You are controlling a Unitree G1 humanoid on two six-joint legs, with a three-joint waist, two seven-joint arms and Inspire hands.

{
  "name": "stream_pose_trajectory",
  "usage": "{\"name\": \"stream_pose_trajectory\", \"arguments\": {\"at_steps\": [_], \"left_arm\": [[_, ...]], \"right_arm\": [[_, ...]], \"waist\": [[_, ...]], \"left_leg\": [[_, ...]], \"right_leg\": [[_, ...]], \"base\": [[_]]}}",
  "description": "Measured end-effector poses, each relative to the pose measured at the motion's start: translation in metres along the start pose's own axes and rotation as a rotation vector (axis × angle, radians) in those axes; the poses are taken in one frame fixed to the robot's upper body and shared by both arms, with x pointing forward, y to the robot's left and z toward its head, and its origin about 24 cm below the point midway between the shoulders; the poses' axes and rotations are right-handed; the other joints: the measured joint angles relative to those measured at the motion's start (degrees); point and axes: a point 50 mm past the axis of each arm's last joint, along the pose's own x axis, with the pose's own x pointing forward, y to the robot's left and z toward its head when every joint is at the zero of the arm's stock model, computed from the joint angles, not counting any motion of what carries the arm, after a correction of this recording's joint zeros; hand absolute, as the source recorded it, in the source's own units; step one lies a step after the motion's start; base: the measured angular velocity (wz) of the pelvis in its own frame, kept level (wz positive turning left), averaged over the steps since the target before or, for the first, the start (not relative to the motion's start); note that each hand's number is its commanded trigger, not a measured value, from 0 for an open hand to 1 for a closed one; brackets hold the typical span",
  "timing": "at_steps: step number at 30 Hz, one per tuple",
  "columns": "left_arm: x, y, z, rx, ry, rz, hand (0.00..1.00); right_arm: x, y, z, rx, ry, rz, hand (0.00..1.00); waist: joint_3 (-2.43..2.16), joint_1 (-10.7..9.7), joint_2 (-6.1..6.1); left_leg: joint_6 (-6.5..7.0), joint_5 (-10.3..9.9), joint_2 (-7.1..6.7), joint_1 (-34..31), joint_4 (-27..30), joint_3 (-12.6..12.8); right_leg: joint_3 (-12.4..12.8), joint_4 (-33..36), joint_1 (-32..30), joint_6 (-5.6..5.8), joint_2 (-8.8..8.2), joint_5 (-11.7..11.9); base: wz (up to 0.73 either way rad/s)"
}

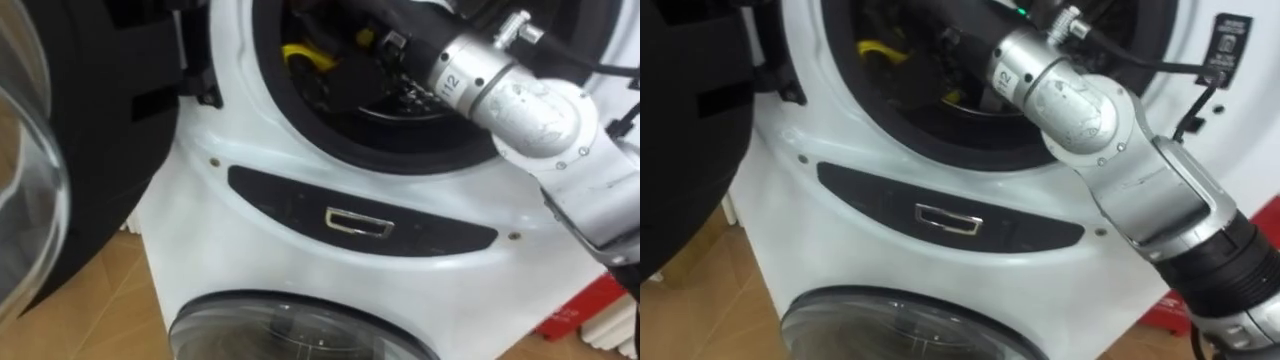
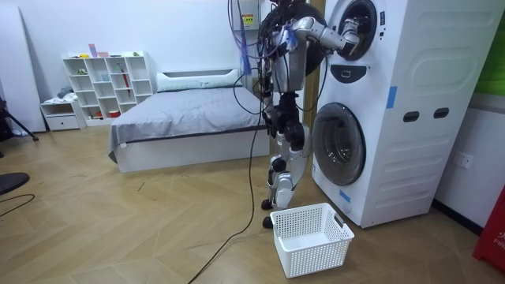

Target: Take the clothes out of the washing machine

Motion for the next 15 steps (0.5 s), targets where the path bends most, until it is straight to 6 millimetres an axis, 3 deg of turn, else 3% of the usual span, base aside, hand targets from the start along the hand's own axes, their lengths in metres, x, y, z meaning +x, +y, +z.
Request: {"name": "stream_pose_trajectory", "arguments": {"at_steps": [3,7,9,12,15], "left_arm": [[0.0,0.0,0.001,-0.001,-0.006,0.009,0.0],[-0.002,-0.002,-0.005,0.001,-0.002,0.039,0.0],[-0.003,-0.005,-0.008,0.0,0.006,0.04,0.0],[-0.004,-0.009,-0.009,-0.005,0.008,0.03,0.0],[-0.006,-0.014,-0.014,-0.021,0.025,0.018,0.0]], "right_arm": [[-0.006,0.004,0.006,0.004,-0.029,0.0,1.0],[-0.025,0.013,0.031,0.068,-0.171,-0.008,1.0],[-0.033,0.018,0.035,0.091,-0.206,-0.007,1.0],[-0.043,0.02,0.041,0.134,-0.242,-0.031,1.0],[-0.05,0.02,0.051,0.141,-0.285,-0.047,1.0]], "waist": [[-0.08,-0.68,0.24],[0.07,-1.68,1.0],[-0.19,-1.61,1.14],[-0.17,-2.39,1.46],[-0.43,-3.69,2.23]], "left_leg": [[0.0,0.0,0.02,0.08,0.01,0.18],[0.0,0.0,0.01,1.13,-0.08,0.28],[0.0,0.0,0.32,1.57,-0.09,1.08],[0.07,-0.16,0.62,1.24,-0.38,1.55],[0.08,-0.42,0.73,1.15,0.0,1.55]], "right_leg": [[0.24,-0.01,0.0,0.0,0.01,0.0],[0.38,-0.04,1.09,0.11,0.0,0.06],[1.11,-0.04,1.33,0.13,0.01,0.08],[1.31,-0.04,1.07,0.14,0.17,0.08],[1.5,0.05,1.04,0.13,0.28,0.12]], "base": [[-0.05],[0.01],[-0.1],[-0.06],[-0.03]]}}
